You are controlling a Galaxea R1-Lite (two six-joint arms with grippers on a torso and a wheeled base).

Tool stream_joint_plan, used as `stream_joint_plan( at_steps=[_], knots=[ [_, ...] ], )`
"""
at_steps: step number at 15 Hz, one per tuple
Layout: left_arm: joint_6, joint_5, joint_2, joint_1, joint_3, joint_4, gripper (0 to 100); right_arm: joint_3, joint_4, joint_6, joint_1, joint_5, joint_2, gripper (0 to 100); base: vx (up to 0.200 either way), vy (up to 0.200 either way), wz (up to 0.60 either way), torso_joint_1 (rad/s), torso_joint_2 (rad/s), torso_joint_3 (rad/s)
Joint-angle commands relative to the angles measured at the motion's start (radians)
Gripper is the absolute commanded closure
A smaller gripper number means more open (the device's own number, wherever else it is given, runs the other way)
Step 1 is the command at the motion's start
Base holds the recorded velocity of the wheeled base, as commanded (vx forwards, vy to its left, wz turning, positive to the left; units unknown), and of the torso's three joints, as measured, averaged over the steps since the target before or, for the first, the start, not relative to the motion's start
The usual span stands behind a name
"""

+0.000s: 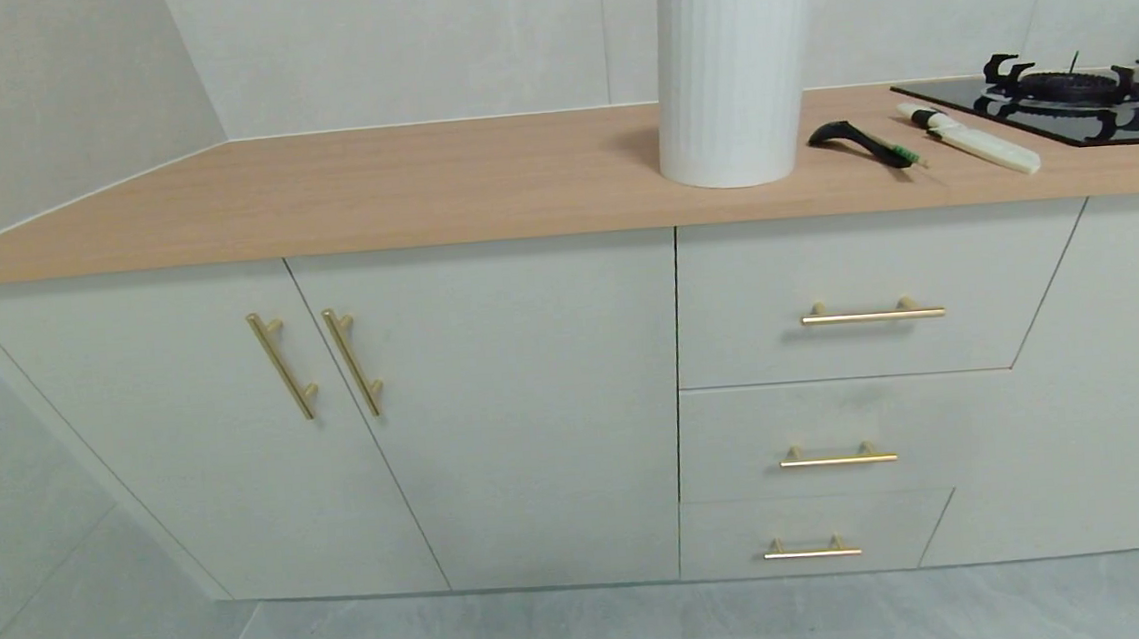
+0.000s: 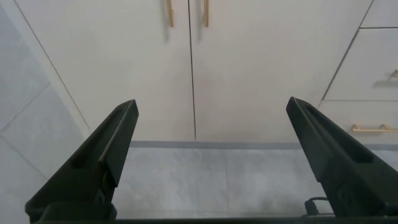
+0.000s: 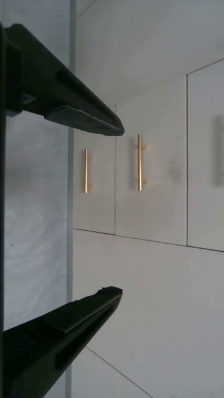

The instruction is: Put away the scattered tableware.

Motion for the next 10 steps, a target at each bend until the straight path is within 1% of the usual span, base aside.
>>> stream_joint_plan(
  at_steps=[1,5,6,7,8,9,10],
  knots=[
    [0.0,0.0,0.001,0.001,0.0,0.0,0,0.0,0.0,0.0,0.0,0.001,0.001,0,0.0,0.0,0.0,0.0,0.0,0.0],
    [0.0,0.0,0.001,0.001,0.0,0.0,0,-0.016,-0.003,-0.005,0.0,0.013,0.003,0,0.0,0.0,0.0,0.0,0.0,0.0],
    [0.0,0.0,0.001,0.001,0.0,0.0,0,-0.084,-0.006,0.003,0.006,0.032,0.032,0,0.0,0.0,0.0,0.0,0.0,0.0],
    [0.0,0.0,0.001,0.001,0.0,0.0,0,-0.207,0.003,0.044,0.017,0.064,0.133,0,0.0,0.0,0.0,0.0,0.0,0.0],
    [0.0,0.0,0.001,0.001,0.0,0.0,0,-0.251,0.018,0.037,0.032,0.093,0.25,0,0.0,0.0,0.0,0.0,0.0,0.0],
    [0.0,-0.001,0.001,0.001,0.0,0.0,0,-0.268,0.021,0.0,0.044,0.136,0.38,0,0.0,0.0,0.0,0.0,0.0,0.0],
    [0.0,-0.001,0.001,0.001,0.0,0.0,0,-0.3,0.018,-0.008,0.054,0.162,0.544,0,0.0,0.0,0.0,0.0,0.0,0.0]
  ],
)
